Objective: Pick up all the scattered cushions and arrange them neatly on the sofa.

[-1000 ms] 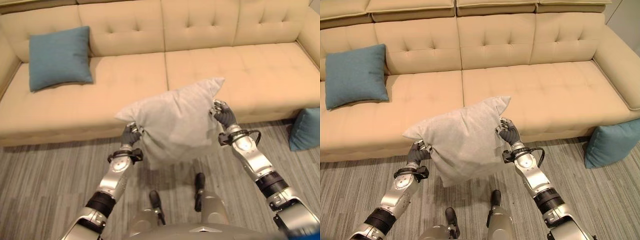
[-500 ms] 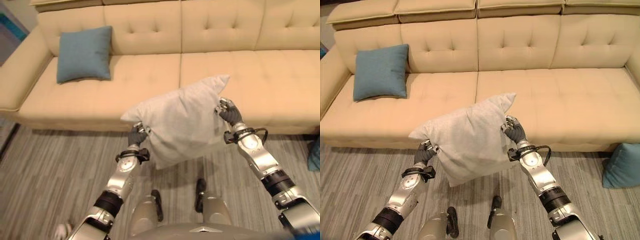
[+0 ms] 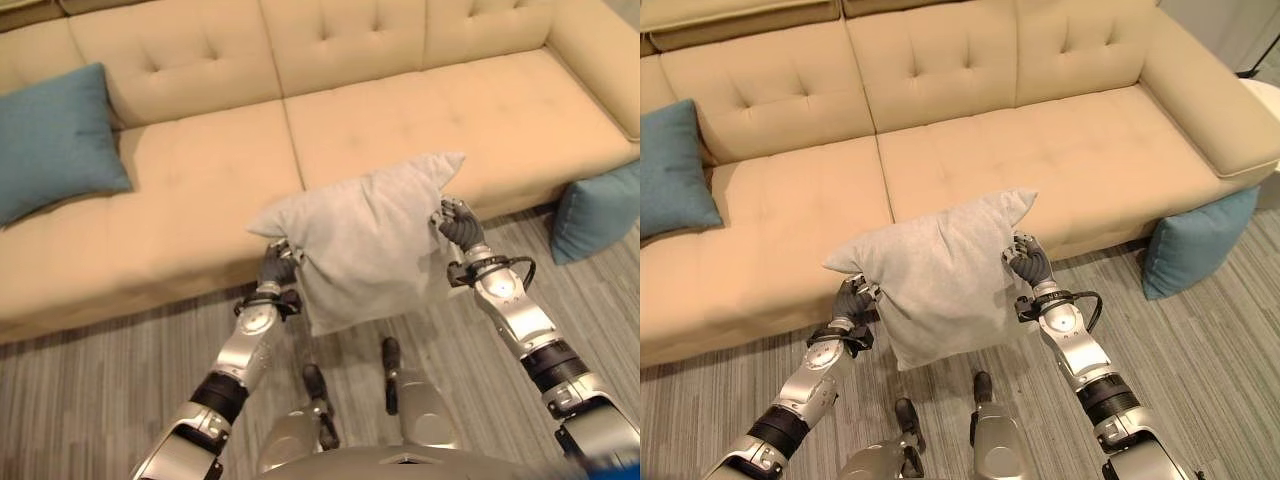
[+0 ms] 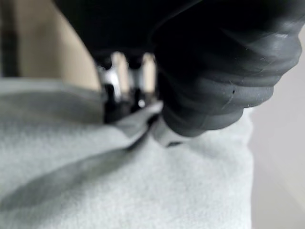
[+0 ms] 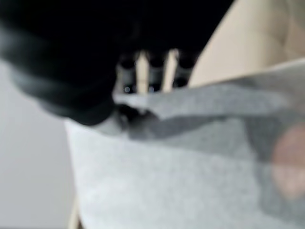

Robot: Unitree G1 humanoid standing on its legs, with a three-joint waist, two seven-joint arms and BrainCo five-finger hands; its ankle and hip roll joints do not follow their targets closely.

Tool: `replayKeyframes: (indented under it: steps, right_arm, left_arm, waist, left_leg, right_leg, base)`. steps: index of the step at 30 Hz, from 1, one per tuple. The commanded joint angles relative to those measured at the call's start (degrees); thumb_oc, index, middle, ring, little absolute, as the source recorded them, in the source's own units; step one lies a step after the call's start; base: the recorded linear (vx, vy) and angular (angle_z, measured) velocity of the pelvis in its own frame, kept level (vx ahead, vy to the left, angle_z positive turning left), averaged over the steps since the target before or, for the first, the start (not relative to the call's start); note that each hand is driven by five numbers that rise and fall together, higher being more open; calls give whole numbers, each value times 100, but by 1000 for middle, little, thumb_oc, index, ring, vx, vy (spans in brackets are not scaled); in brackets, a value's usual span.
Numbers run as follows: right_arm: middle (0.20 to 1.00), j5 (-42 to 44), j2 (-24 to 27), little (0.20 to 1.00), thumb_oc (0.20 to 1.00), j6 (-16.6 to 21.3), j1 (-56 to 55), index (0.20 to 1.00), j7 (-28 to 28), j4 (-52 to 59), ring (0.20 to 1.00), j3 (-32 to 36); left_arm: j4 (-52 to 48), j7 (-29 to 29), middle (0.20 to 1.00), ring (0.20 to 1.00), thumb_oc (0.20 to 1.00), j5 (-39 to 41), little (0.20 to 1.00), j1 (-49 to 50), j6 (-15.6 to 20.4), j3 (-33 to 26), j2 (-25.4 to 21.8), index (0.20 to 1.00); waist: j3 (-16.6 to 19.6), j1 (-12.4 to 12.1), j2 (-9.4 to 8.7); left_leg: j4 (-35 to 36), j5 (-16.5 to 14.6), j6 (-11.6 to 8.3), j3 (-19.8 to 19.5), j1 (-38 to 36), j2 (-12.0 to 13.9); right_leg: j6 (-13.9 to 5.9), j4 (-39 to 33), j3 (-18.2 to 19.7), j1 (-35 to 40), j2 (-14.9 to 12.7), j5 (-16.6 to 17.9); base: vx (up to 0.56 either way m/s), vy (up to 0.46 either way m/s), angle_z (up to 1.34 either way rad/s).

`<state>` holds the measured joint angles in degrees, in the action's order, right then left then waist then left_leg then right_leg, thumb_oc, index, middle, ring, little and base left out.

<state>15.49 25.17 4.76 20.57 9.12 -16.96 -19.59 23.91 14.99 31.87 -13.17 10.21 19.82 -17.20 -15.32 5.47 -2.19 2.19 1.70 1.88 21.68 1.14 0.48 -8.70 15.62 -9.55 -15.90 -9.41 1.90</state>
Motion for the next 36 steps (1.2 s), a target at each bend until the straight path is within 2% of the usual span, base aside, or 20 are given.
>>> replayKeyframes:
  steps: [1, 5, 8, 9, 11, 12, 14, 15, 16, 20, 22, 24, 25, 26, 28, 29, 30, 32, 33, 36]
  right_arm:
    - [200, 3, -687, 200, 200, 542, 635, 200, -501, 642, 200, -521]
    - [200, -44, -658, 200, 200, 566, 572, 200, -523, 716, 200, -520]
    - [200, -56, -676, 200, 200, 575, 553, 200, -546, 731, 200, -546]
    - [200, -143, -681, 200, 200, 571, 552, 200, -546, 718, 200, -597]
    - [200, -235, -692, 200, 200, 558, 578, 200, -523, 752, 200, -636]
    - [200, -262, -697, 200, 200, 550, 580, 200, -532, 755, 200, -648]
    - [200, -303, -642, 200, 200, 543, 529, 200, -568, 779, 200, -665]
    - [200, -303, -640, 200, 200, 544, 528, 200, -568, 779, 200, -665]
    - [200, -325, -653, 200, 200, 511, 440, 200, -616, 803, 200, -670]
    - [200, -310, -560, 200, 200, 513, 351, 200, -688, 878, 200, -677]
    - [200, -304, -533, 200, 200, 531, 381, 200, -697, 904, 200, -696]
    - [200, -229, -462, 200, 200, 552, 326, 200, -731, 1008, 200, -706]
    - [200, -201, -449, 200, 200, 560, 316, 200, -738, 1020, 200, -703]
    - [200, -213, -420, 200, 200, 570, 291, 200, -717, 1015, 200, -708]
    - [200, -250, -394, 200, 200, 544, 255, 200, -690, 1049, 200, -664]
    - [200, -250, -394, 200, 200, 542, 256, 200, -690, 1050, 200, -663]
    - [200, -215, -463, 200, 200, 622, 124, 200, -632, 951, 200, -586]
    - [200, -178, -503, 200, 200, 581, 107, 200, -707, 964, 200, -601]
    - [200, -207, -541, 200, 200, 589, 182, 200, -729, 915, 200, -649]
    - [200, -134, -611, 200, 200, 546, 112, 200, -817, 899, 200, -630]
  left_arm:
    - [-761, -457, 200, 200, 200, -327, 200, -600, 470, 323, 227, 200]
    - [-772, -498, 200, 200, 200, -342, 200, -546, 453, 275, 228, 200]
    - [-735, -514, 200, 200, 200, -345, 200, -521, 448, 214, 225, 200]
    - [-728, -505, 200, 200, 200, -372, 200, -493, 450, 189, 234, 200]
    - [-729, -497, 200, 200, 200, -373, 200, -478, 467, 152, 235, 200]
    - [-717, -496, 200, 200, 200, -375, 200, -462, 477, 129, 238, 200]
    - [-669, -510, 200, 200, 200, -339, 200, -419, 488, 126, 248, 200]
    - [-668, -510, 200, 200, 200, -339, 200, -419, 489, 125, 250, 200]
    - [-663, -539, 200, 200, 200, -336, 200, -381, 491, 120, 286, 200]
    - [-743, -634, 200, 200, 200, -233, 200, -252, 488, 128, 366, 200]
    - [-775, -643, 200, 200, 200, -189, 200, -229, 490, 97, 392, 200]
    - [-742, -662, 200, 200, 200, -123, 200, -229, 487, 84, 416, 200]
    - [-740, -676, 200, 200, 200, -126, 200, -244, 492, 105, 407, 200]
    - [-733, -641, 200, 200, 200, -125, 200, -245, 480, 150, 410, 200]
    - [-718, -619, 200, 200, 200, -90, 200, -304, 439, 171, 497, 200]
    - [-717, -619, 200, 200, 200, -91, 200, -306, 439, 170, 496, 200]
    - [-648, -478, 200, 200, 200, -195, 200, -311, 498, 115, 541, 200]
    - [-679, -551, 200, 200, 200, -160, 200, -273, 480, 112, 507, 200]
    - [-706, -580, 200, 200, 200, -184, 200, -255, 480, 133, 501, 200]
    - [-813, -598, 200, 200, 200, -174, 200, -166, 501, 52, 398, 200]
  waist:
    - [278, -95, -115]
    - [369, -45, -127]
    - [393, -24, -154]
    - [391, -4, -175]
    - [382, -8, -186]
    - [382, 1, -185]
    - [383, 74, -199]
    - [385, 72, -198]
    - [408, 38, -177]
    - [451, 40, -134]
    - [507, 34, -98]
    - [530, 4, -138]
    - [493, -39, -163]
    - [463, -55, -194]
    - [457, -25, -189]
    - [470, -24, -203]
    - [364, -141, -271]
    - [390, -135, -283]
    - [354, -167, -294]
    - [353, -92, -308]
  left_leg:
    - [-371, -174, -366, -203, 125, 141]
    - [-279, -286, -399, -269, 20, 62]
    - [-249, -386, -433, -295, -99, 17]
    - [-312, -478, -436, -341, -148, -34]
    - [-349, -578, -452, -324, -252, -57]
    - [-367, -623, -455, -330, -289, -68]
    - [-467, -756, -475, -399, -362, -113]
    - [-478, -764, -474, -397, -356, -112]
    - [-582, -858, -495, -403, -420, -111]
    - [-970, -1034, -602, -506, -445, -83]
    - [-1254, -988, -710, -516, -424, 62]
    - [-2212, -412, -1065, -394, -162, 448]
    - [-2487, -292, -1148, -469, -37, 488]
    - [-2458, -326, -1119, -502, 42, 484]
    - [-1570, -578, -928, -295, 240, 427]
    - [-1538, -551, -918, -290, 244, 403]
    - [-924, -184, -789, -479, 509, 401]
    - [-837, -262, -749, -537, 406, 320]
    - [-761, -279, -679, -649, 382, 177]
    - [-535, -262, -554, -480, 250, 132]
  right_leg:
    - [-284, 145, -308, 142, -79, 441]
    - [-194, -607, -430, -9, -63, 499]
    - [-254, -1070, -438, -40, -119, 665]
    - [-314, -1276, -336, -103, -162, 826]
    - [-360, -1456, -478, -154, -282, 973]
    - [-372, -1516, -452, -161, -297, 1001]
    - [-444, -1453, -156, -192, -323, 1102]
    - [-446, -1443, -152, -200, -324, 1097]
    - [-444, -1386, -408, -112, -483, 1112]
    - [-402, -1280, -641, 40, -538, 1087]
    - [-336, -1346, -871, 158, -436, 976]
    - [-155, -1438, -1075, 493, -267, 771]
    - [-91, -1450, -1129, 557, -222, 712]
    - [-61, -1421, -1169, 562, -205, 646]
    - [-168, -1336, -1240, 518, -189, 596]
    - [-170, -1336, -1233, 499, -207, 605]
    - [-177, -1208, -1005, 584, -10, 544]
    - [-202, -1153, -995, 538, -2, 547]
    - [-228, -940, -898, 429, 9, 601]
    - [-391, -377, -699, 70, -107, 733]
  base:
    - [177, 66, 9]
    - [207, 16, 8]
    - [207, -47, 7]
    - [228, -63, 16]
    - [253, -83, 13]
    - [224, -88, 8]
    - [222, -93, 8]
    - [244, -110, 13]
    - [145, -66, 8]
    - [247, -130, 11]
    - [216, -200, 34]
    - [244, -273, 27]
    - [120, -173, 7]
    - [83, -97, -10]
    - [76, -17, -25]
    - [109, 41, -10]
    - [67, 23, 7]
    - [64, 75, -31]
    - [29, 125, -96]
    - [28, 146, -140]
